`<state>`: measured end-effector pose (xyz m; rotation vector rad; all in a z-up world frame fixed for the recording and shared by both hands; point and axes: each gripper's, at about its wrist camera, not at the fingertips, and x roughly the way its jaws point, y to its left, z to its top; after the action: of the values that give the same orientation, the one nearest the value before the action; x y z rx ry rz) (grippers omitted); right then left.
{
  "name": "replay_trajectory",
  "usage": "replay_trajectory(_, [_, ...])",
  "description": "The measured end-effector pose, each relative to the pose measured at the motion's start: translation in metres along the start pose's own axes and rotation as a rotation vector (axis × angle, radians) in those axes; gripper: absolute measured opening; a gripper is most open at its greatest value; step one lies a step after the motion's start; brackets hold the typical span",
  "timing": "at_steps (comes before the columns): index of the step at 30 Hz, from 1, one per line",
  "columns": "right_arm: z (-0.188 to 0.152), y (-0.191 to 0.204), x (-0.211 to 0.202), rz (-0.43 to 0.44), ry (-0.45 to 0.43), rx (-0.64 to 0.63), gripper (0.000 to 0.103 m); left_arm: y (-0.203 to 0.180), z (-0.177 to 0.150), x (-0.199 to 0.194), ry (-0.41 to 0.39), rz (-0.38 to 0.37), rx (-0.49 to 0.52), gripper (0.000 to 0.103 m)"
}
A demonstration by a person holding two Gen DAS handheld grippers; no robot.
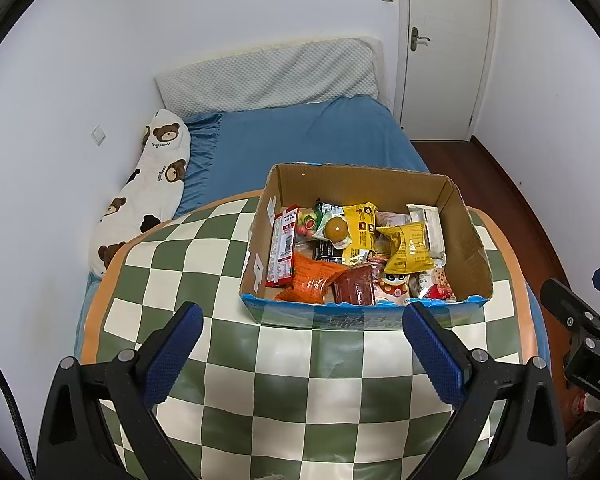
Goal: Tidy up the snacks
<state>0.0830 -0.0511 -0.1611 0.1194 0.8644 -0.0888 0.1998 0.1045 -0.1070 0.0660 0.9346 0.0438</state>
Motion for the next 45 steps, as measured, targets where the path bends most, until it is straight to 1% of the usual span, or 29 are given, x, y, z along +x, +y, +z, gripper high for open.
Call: replay_trajectory(45, [0.005,-0.001,-0.011,0.008,-0.015,-0.008,0.103,-0.006,0.002,-0.016,-0.031,-0.013,0.023,0.102])
